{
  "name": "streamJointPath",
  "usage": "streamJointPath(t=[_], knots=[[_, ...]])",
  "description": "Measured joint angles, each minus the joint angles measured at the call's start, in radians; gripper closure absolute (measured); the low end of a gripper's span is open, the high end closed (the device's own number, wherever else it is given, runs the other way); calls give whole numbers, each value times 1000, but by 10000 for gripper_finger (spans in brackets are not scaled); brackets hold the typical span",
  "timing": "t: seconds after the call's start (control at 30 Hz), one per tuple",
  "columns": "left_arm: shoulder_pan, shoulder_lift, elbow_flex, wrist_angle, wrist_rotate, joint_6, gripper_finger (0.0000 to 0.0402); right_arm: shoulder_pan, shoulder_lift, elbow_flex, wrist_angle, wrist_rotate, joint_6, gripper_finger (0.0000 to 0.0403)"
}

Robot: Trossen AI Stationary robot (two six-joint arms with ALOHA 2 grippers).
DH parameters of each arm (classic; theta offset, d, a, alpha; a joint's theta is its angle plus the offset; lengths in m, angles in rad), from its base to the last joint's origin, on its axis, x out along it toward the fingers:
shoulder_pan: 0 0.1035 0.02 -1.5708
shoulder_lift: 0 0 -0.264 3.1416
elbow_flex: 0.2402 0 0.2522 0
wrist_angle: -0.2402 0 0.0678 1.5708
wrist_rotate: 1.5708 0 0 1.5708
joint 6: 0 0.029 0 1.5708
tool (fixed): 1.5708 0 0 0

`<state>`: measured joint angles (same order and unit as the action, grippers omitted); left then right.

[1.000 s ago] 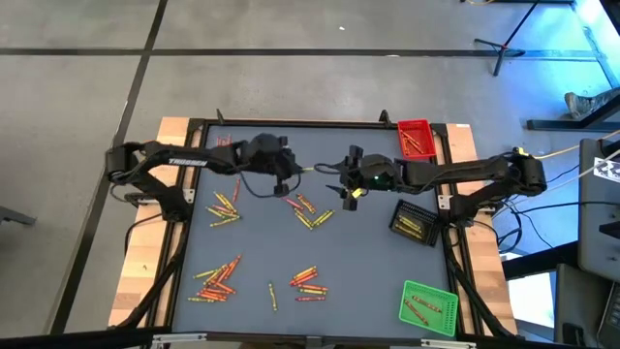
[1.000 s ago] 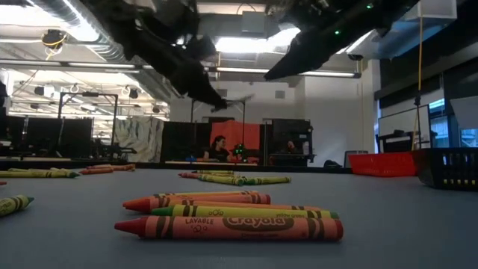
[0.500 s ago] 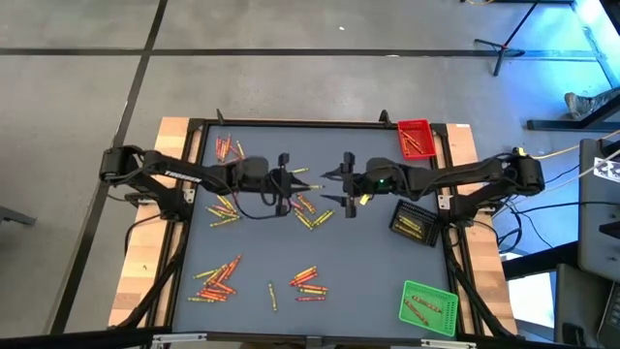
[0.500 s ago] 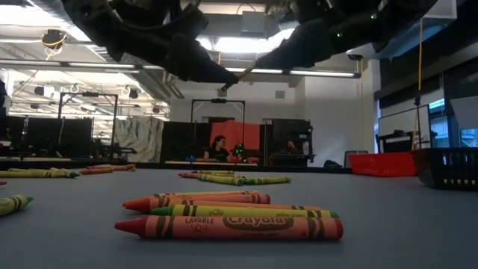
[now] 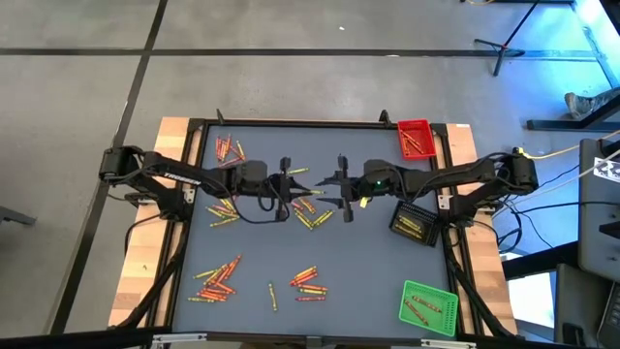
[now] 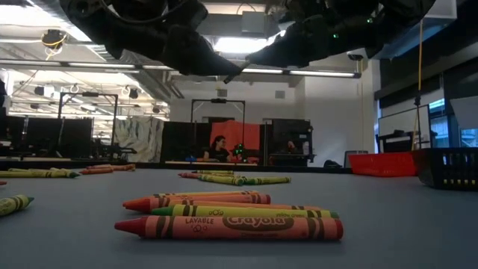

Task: Sort crayons
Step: Put the green crayon into the black basket

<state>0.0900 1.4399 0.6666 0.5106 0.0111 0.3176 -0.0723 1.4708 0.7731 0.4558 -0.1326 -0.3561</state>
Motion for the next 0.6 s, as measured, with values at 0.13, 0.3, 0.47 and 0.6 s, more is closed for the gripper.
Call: streamJointPath(t=[0.13,0.3,0.47,0.6], knots=[[1,0,0,5,-1,0,388,0,0,0,11,-12,-22,327],[0,0,0,4,0,-12,388,0,0,0,11,-8,-34,390],[1,0,0,5,28,-16,374,1,0,0,7,-1,-38,365],[1,0,1,3,31,-19,331,2,-20,1,-31,37,-35,370]])
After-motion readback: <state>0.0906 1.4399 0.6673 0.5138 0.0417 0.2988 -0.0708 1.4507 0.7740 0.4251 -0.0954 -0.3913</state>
